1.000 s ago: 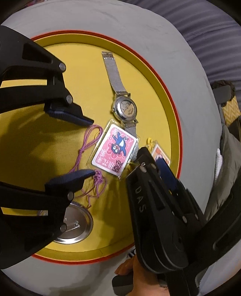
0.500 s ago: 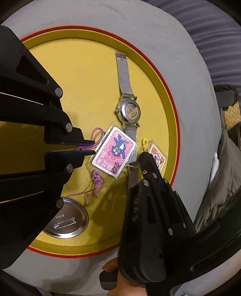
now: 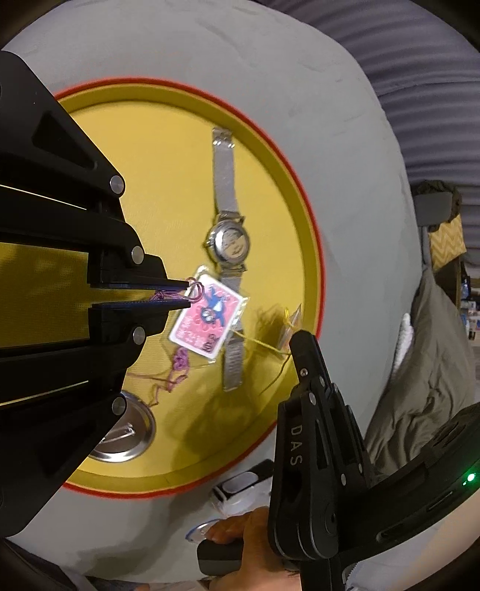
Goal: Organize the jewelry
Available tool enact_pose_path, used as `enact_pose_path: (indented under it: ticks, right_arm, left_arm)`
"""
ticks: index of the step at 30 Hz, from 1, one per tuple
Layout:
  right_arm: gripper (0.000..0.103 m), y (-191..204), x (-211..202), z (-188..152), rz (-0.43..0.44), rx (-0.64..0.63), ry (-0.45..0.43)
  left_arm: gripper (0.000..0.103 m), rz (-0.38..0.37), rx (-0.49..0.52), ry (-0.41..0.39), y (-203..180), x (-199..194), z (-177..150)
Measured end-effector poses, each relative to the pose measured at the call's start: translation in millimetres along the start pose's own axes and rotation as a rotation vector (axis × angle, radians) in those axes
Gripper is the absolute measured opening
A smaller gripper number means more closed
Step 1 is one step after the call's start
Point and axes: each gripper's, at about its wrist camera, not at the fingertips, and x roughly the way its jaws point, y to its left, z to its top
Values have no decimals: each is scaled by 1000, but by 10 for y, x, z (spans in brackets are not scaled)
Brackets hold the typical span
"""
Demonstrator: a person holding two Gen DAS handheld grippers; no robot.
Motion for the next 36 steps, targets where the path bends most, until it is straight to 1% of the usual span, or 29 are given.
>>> enact_pose_path:
  ticks: [8, 14, 20, 26, 30, 36]
  right_arm:
    - [3, -41, -338, 107, -18, 6, -63]
    - [3, -61, -656, 173, -30, 13, -123]
    - [3, -92, -1016, 194, -55, 16, -181]
    - [3, -145, -1407, 207, -81, 17, -240]
    - [3, -183, -1709, 204, -103, 19, -285]
    - [3, -242, -2184, 86, -133, 23, -346]
  left_arm:
    - [4, 20, 17, -50, -31, -287, 185]
    - [4, 53, 56, -108, -68, -654, 390]
    - [4, 73, 58, -164, -78, -964, 626]
    - [4, 95, 85, -216, -96, -1297, 748]
    - [4, 106, 107, -239, -172, -1450, 807]
    - [4, 83, 168, -279, -452, -1633, 927]
